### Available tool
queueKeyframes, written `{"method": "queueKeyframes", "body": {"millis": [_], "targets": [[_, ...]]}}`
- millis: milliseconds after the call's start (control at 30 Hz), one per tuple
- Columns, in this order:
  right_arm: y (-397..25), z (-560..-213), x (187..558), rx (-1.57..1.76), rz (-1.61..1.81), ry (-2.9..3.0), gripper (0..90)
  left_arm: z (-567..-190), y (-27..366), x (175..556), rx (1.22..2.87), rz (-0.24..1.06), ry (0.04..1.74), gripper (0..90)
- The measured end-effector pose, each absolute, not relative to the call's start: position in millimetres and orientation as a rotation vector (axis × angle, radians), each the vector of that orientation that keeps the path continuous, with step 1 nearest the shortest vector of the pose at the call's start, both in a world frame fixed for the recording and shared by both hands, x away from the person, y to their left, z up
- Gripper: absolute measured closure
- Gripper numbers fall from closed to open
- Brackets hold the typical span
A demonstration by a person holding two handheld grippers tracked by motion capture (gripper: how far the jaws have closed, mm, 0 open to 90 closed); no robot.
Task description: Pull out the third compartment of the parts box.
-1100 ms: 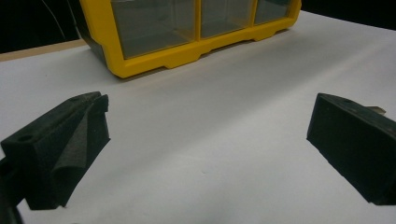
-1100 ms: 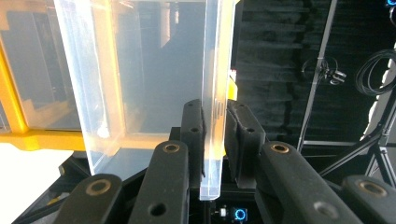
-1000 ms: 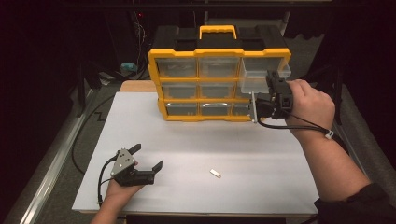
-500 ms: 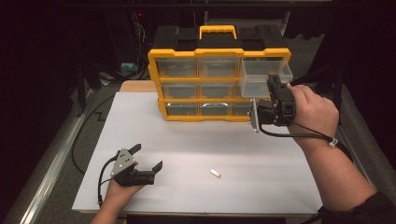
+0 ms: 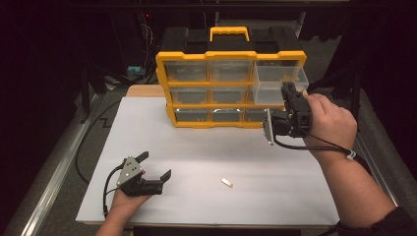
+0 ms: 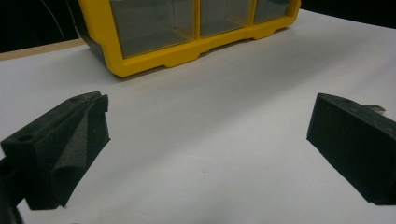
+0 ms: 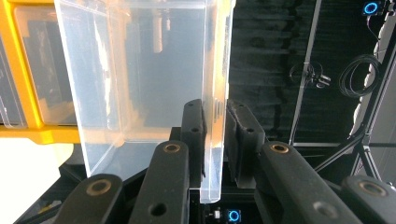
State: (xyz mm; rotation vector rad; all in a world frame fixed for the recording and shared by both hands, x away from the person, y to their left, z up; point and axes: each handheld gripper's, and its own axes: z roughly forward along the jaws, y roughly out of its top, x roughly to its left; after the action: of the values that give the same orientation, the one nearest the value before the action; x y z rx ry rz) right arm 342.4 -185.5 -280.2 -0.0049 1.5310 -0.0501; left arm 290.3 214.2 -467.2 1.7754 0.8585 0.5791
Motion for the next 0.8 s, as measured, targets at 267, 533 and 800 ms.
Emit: {"method": "queueKeyframes", "body": {"millis": [267,533,800], "targets": [[-186.4,-283.5,341.3,0.005,-0.042,1.527,79.6,-467.2,213.8,290.1,1.772,0.58,0.858,0.2],[-185.5,-288.1,339.6,0.001,-0.042,1.52,79.4,-467.3,213.5,290.0,1.773,0.579,0.857,0.2],[-185.2,-288.9,341.0,0.001,-0.041,1.511,79.4,-467.0,213.5,289.8,1.775,0.579,0.856,0.2]]}}
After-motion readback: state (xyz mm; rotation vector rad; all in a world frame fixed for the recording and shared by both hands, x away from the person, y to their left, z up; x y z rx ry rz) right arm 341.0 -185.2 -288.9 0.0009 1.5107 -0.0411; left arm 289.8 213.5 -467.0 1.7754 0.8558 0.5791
